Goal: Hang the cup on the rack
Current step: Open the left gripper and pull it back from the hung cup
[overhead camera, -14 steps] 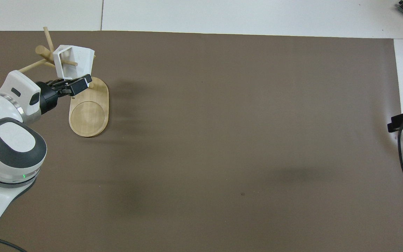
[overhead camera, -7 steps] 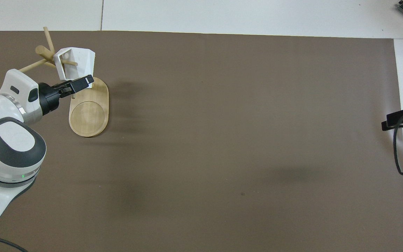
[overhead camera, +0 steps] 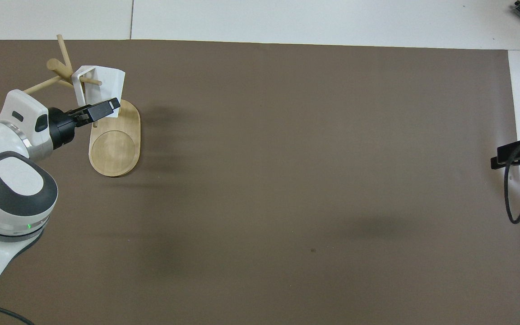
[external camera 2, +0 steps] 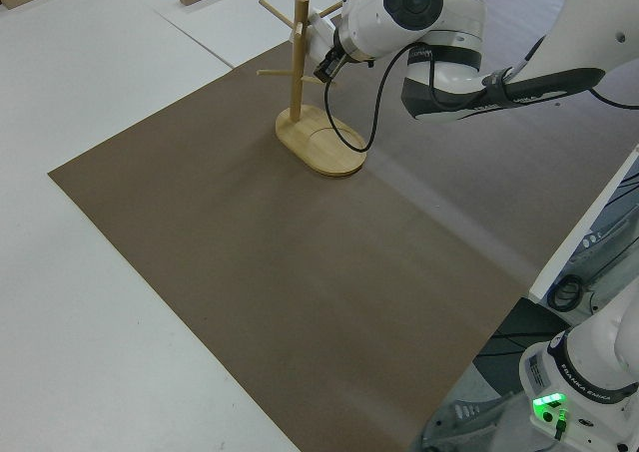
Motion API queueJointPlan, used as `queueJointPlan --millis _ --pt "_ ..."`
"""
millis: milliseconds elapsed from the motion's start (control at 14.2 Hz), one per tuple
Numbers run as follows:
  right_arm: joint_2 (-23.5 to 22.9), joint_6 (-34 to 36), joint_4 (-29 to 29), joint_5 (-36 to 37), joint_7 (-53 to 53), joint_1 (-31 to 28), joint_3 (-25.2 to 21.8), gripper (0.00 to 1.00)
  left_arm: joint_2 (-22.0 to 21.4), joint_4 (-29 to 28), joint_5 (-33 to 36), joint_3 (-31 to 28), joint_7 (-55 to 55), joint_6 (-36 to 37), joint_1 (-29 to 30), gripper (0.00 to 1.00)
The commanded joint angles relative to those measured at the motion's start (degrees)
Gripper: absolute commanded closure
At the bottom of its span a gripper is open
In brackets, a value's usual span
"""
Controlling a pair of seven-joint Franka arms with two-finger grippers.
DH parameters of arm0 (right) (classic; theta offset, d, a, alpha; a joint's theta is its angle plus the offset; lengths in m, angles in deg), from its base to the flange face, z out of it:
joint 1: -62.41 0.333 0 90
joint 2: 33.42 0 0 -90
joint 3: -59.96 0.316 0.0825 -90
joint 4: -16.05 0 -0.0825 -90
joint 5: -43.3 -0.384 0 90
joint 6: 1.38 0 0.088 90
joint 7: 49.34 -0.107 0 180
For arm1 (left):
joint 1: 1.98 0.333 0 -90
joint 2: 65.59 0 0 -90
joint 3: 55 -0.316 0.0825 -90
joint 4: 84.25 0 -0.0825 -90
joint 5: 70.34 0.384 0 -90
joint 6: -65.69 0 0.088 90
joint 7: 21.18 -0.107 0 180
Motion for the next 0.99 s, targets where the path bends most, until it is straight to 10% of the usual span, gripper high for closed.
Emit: queueJointPlan --millis 0,564,917 --pt "1.01 0.27 0.76 -0.52 -0.67 -0.2 -0.04 0.0 -0.4 0.18 4.61 -0.09 0.99 1.08 0.8 0.0" --pt "1.01 0.27 0.67 -0.51 0.39 -0.2 -0.12 0.0 -7.6 3.17 29.98 -5.53 3.61 24.34 5.19 0.0" --pt "1.09 0.18 0.58 -0.51 0.3 -0.2 -0.3 0.0 -8.58 17.74 50.57 -4.66 20.56 50.53 5.38 0.0"
